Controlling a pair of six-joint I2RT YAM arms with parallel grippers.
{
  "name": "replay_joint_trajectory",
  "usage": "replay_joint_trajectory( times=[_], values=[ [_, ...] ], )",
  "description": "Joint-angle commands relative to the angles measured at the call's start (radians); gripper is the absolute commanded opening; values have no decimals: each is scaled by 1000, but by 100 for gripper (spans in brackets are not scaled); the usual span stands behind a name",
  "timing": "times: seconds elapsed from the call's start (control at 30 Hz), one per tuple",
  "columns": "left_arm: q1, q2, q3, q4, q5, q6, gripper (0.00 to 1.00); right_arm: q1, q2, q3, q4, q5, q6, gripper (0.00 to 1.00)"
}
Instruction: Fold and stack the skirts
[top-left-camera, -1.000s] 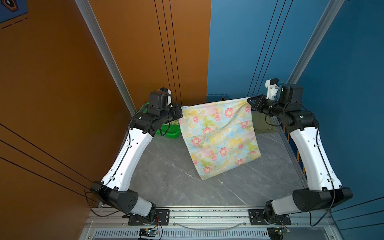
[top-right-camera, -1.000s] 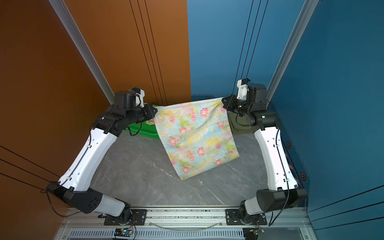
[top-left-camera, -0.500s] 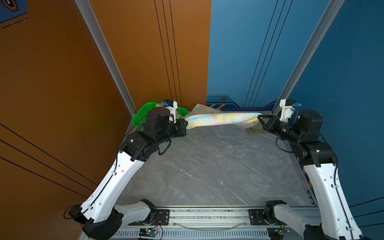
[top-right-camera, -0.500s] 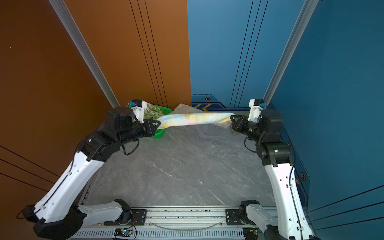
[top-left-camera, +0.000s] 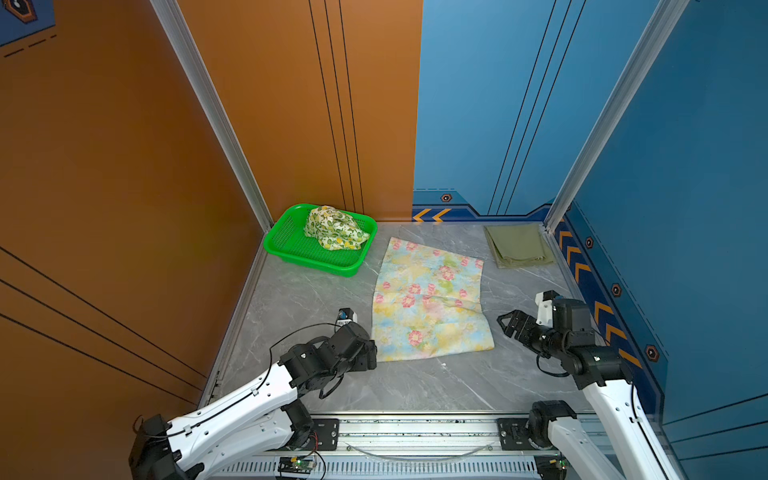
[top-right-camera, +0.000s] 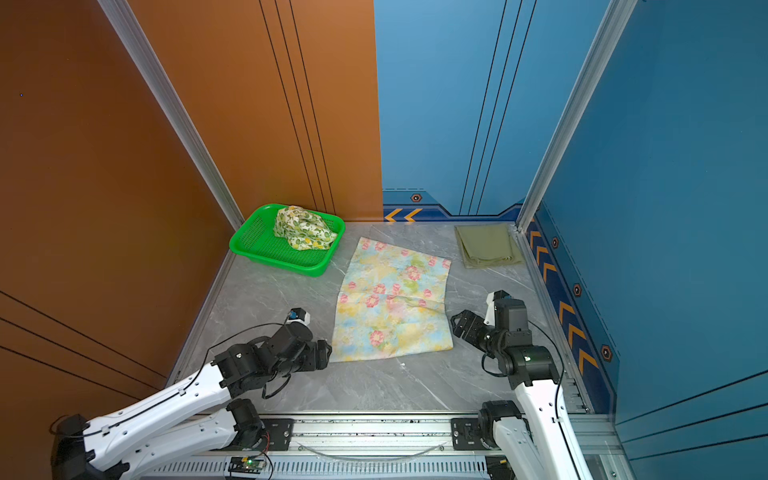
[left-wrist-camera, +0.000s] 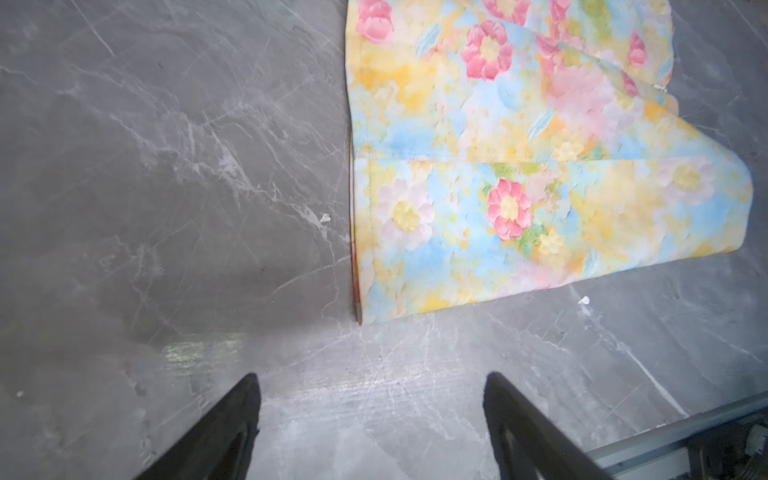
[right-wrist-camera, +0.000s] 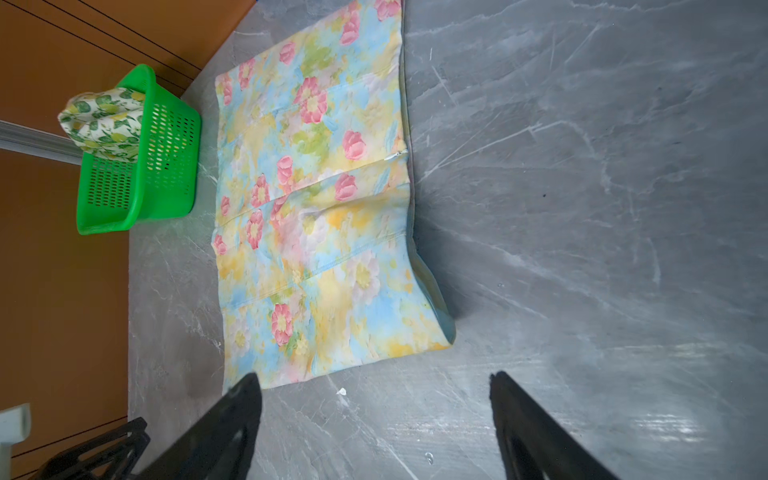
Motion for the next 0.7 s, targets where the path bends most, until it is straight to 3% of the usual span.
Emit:
replay_joint_trajectory(
  times=[0.0, 0.3, 0.4, 0.5, 0.67],
  values=[
    [38, 86, 88, 19, -13, 34, 85, 28, 99, 37, 36, 13, -19, 83],
    [81, 352, 229, 65, 85, 124, 85, 152, 368, -6, 195, 75, -27, 75],
    [93, 391, 244, 87, 111, 133, 85, 172, 429, -49, 257, 88, -35, 68],
    [105, 420, 258, 97, 132, 144, 85, 229, 428, -76, 264, 88, -18, 54],
    [170, 433, 256, 96, 168, 165, 85, 447, 347, -114, 236, 89, 110, 46]
  ],
)
